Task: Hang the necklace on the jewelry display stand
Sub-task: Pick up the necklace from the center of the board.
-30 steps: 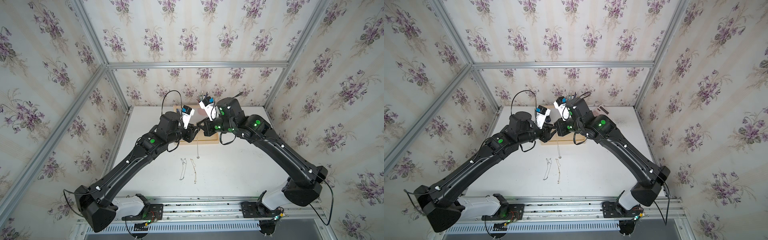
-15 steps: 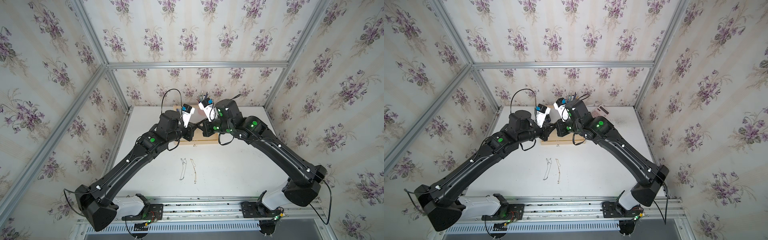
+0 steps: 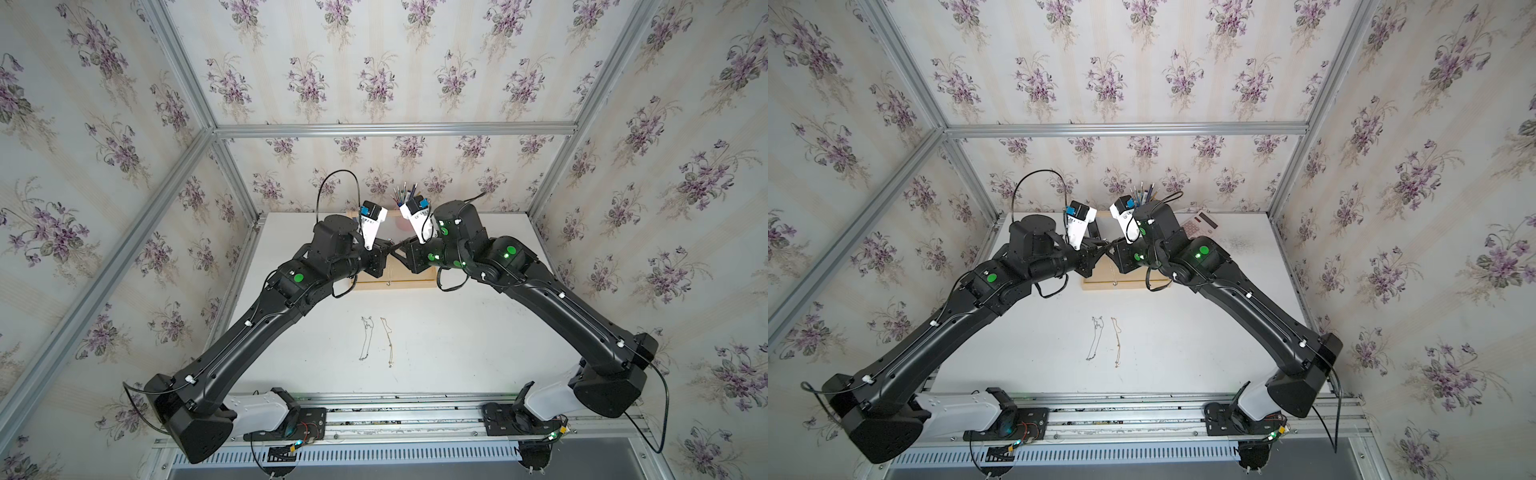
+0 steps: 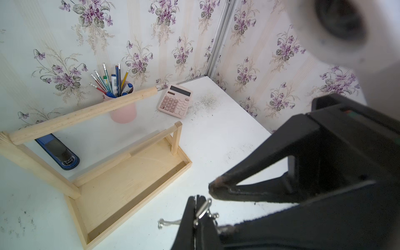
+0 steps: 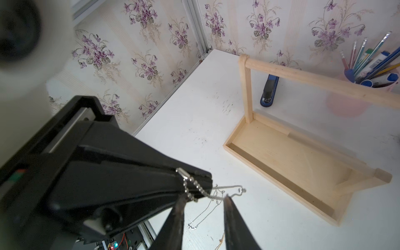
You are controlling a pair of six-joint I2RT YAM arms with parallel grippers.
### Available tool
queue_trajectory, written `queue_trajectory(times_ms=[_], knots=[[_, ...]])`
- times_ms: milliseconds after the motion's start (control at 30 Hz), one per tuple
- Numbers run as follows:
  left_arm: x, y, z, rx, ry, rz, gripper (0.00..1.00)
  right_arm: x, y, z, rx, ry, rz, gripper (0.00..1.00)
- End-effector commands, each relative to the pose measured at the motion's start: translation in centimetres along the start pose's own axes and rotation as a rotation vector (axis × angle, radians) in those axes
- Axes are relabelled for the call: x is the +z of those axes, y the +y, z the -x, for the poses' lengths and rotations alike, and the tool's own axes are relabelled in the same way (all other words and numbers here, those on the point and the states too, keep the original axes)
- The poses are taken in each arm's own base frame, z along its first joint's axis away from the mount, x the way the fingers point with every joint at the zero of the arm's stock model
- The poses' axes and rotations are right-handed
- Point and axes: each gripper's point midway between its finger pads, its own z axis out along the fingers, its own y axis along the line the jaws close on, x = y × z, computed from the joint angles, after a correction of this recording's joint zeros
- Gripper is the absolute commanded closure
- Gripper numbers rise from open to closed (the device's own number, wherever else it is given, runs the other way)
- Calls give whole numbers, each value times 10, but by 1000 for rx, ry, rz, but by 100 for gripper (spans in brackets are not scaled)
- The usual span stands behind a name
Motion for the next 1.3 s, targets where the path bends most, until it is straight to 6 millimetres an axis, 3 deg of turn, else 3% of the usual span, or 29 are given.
queue_trajectory(times_ms=[0,267,767,1267], knots=[[-7,-12,15,28,-43,-49,99,2,-2,3,10,-22,-4,68],[-12,-15,16,45,-39,-58,98,10,-13,4,13,-44,-56,70],[-14,-12,23,56,-39,-32,98,23,-19,-23,23,-1,-48,73],[-9,-17,21,56,-16,-63,97,18,-24,-8,-6,-90,-77,72]])
